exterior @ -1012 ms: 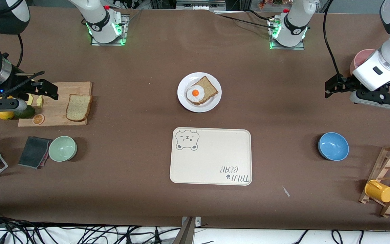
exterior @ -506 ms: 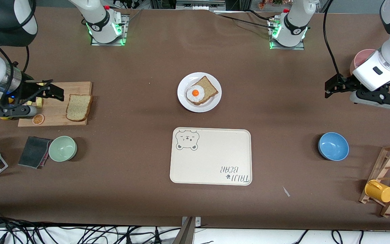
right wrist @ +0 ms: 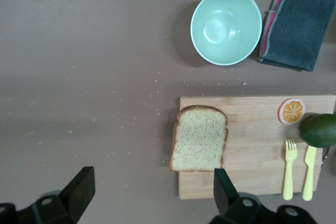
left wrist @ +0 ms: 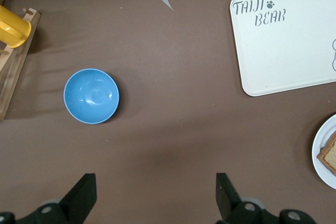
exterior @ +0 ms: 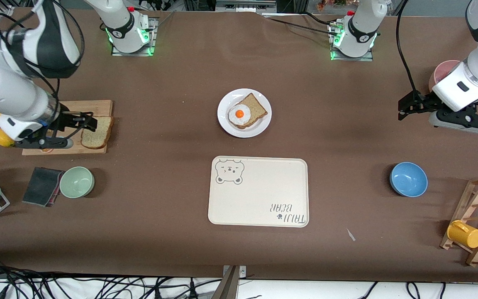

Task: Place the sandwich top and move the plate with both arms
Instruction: 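Move the right gripper over the bread slice on the cutting board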

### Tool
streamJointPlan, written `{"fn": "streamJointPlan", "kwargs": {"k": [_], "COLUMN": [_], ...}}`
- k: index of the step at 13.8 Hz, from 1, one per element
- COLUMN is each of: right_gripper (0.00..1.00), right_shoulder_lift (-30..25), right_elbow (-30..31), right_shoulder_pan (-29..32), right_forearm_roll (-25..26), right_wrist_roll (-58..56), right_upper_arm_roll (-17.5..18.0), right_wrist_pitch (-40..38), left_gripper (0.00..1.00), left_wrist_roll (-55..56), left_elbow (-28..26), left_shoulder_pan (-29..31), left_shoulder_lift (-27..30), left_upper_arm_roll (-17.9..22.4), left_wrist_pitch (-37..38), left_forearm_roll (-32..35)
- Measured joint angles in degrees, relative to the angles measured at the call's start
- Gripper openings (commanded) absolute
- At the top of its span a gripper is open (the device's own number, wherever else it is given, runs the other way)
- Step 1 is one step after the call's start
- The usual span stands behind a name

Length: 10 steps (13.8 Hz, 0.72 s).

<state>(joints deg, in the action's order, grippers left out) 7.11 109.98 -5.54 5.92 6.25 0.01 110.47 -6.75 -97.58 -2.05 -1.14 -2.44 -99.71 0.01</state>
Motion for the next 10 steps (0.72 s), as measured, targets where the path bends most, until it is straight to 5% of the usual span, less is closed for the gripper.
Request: {"fn": "streamJointPlan", "kwargs": {"k": [10], "right_gripper": [1.0], "right_shoulder_lift": [2.04], "right_elbow": [16.65], "right_shoulder_pan": [-0.72], "right_forearm_roll": [13.81], "right_wrist_roll": [11.98], "right_upper_arm_roll": [1.56], "right_wrist_pitch": [16.63], "left_gripper": [1.0], "left_wrist_roll": [0.0], "left_elbow": [0.02], "left_shoulder_pan": [0.0], "left_shoulder_lift": [-0.01], "left_upper_arm_roll": [0.0], "left_wrist_pitch": [0.04], "left_forearm_roll": [0.0]}}
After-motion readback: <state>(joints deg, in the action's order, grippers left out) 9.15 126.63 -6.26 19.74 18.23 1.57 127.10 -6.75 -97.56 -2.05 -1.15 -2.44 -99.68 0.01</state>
